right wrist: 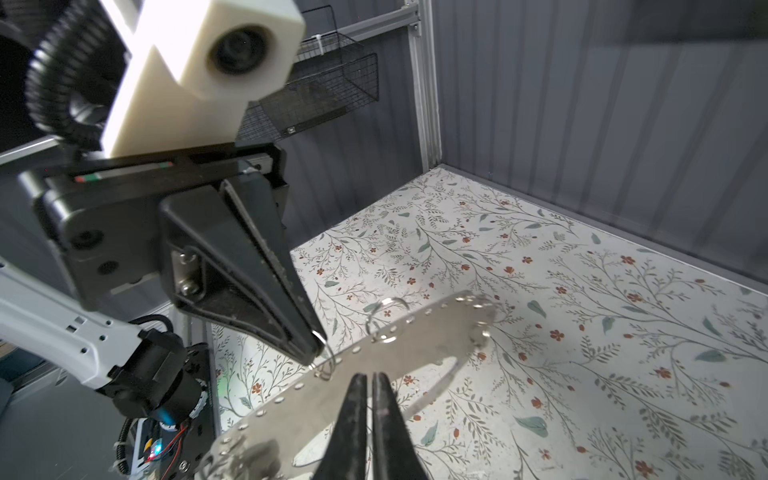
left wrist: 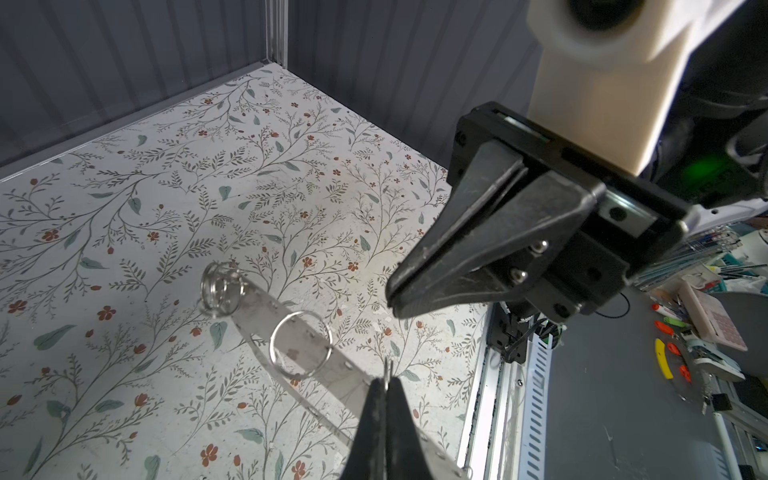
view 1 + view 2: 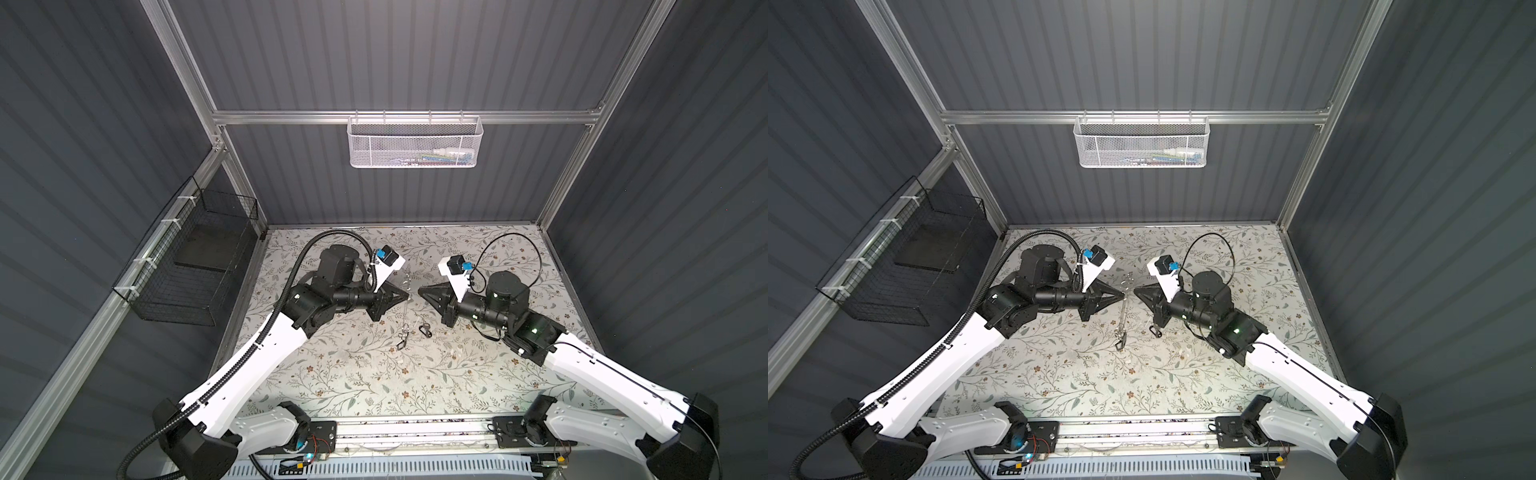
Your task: Put the keys on the keyring
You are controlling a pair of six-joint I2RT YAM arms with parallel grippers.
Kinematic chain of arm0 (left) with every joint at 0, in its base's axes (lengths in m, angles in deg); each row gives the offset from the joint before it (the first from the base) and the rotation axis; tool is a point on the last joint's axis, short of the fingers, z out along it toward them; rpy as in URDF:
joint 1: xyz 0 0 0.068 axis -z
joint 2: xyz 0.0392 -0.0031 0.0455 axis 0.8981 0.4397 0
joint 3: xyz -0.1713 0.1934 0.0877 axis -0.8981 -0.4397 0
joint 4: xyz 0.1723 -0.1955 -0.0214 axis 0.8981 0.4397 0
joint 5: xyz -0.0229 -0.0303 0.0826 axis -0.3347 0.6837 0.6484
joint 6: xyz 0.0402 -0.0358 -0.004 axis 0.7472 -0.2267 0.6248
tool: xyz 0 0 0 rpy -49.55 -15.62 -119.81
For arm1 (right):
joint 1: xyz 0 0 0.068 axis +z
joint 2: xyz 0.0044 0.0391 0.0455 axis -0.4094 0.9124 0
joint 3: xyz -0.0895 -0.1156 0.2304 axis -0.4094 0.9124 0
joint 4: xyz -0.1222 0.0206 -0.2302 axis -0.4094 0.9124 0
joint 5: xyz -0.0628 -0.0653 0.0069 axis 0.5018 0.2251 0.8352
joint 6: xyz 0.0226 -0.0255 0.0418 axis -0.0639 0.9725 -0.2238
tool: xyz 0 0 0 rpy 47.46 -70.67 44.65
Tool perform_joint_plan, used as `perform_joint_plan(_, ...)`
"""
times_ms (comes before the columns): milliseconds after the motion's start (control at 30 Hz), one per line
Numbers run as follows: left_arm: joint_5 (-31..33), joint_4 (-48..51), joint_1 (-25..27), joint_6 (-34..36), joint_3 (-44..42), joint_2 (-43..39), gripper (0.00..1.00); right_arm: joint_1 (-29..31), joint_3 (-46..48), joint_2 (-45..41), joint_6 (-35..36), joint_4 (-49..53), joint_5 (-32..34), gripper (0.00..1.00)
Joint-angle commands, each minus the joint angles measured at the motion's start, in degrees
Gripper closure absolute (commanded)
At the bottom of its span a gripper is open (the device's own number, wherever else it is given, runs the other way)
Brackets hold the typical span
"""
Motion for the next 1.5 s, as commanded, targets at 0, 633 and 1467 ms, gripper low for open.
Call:
perform_joint_plan(0,4.4,0.1,0.1,0.4,-1.4,-2.7,1.0,-1.0,0.1,0.6,-2.1,2.2,3.5,0.81)
perform_joint_plan(633,9.6,1.0,0.1,0.1,-4.2,-6.5,1.0,-5.6,-7.1,24.6,-16.9,29.5,5.5,0.64)
perform_joint_plan(1467,12.6,1.9,0.1,0.7,-7.0,-12.2,1.0,-6.6,-12.8,40.1,-21.8,33.6,2.4,0.56)
